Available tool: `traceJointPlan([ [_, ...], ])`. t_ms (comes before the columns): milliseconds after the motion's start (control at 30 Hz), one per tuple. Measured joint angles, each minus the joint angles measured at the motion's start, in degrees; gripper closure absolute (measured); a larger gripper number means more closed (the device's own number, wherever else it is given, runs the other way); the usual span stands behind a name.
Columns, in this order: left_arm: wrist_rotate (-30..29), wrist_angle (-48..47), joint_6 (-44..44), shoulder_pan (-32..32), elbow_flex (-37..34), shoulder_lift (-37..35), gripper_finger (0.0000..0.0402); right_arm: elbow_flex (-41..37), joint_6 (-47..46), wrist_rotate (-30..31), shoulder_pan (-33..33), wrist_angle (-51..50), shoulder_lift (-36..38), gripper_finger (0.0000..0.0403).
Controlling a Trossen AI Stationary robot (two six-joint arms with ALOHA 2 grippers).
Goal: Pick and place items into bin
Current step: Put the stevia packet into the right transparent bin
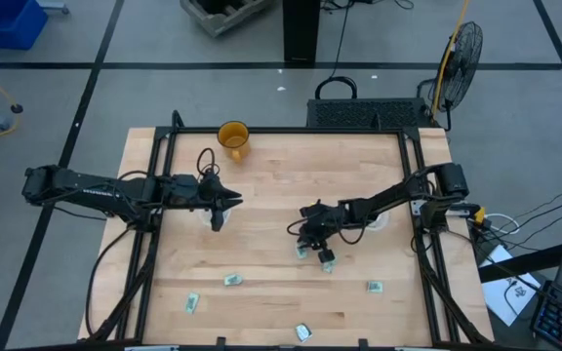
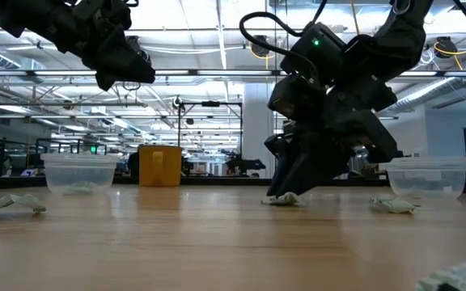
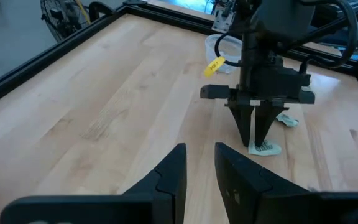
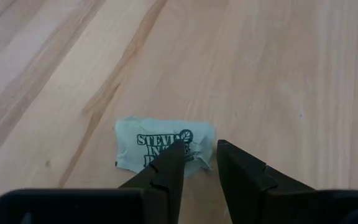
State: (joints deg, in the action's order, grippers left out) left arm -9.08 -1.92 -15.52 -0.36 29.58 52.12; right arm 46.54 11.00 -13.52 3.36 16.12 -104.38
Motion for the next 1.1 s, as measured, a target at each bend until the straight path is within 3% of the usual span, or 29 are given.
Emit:
traceJointPlan([
  [167,0.0,0.0,0.2,0.0,0.0,0.0,0.0314,-0.6,-2.9,0.1,0.0,0.2,0.1,0.0330],
  [400,0.0,0.0,0.3,0.0,0.0,0.0,0.0314,-0.7,-6.0,0.2,0.0,1.7,0.0,0.0395],
  [667,-0.1,0.0,0.3,0.0,0.0,0.0,0.0314,-0.8,-8.8,3.7,0.0,-1.6,6.2,0.0401],
  [767,0.0,0.0,0.3,0.0,0.0,0.0,0.0314,-0.8,-8.9,10.2,0.3,-8.1,13.5,0.0402],
  [900,0.0,0.0,0.2,0.0,0.0,0.0,0.0314,-0.7,-10.5,26.2,1.0,-24.3,25.2,0.0402],
  [1000,0.0,-0.1,0.2,0.0,0.0,0.0,0.0314,-0.7,-18.7,36.0,1.3,-37.4,33.1,0.0402],
  [1100,-0.1,0.0,0.2,0.0,0.0,0.0,0.0314,-0.7,-30.1,41.1,1.2,-50.2,39.1,0.0402],
])
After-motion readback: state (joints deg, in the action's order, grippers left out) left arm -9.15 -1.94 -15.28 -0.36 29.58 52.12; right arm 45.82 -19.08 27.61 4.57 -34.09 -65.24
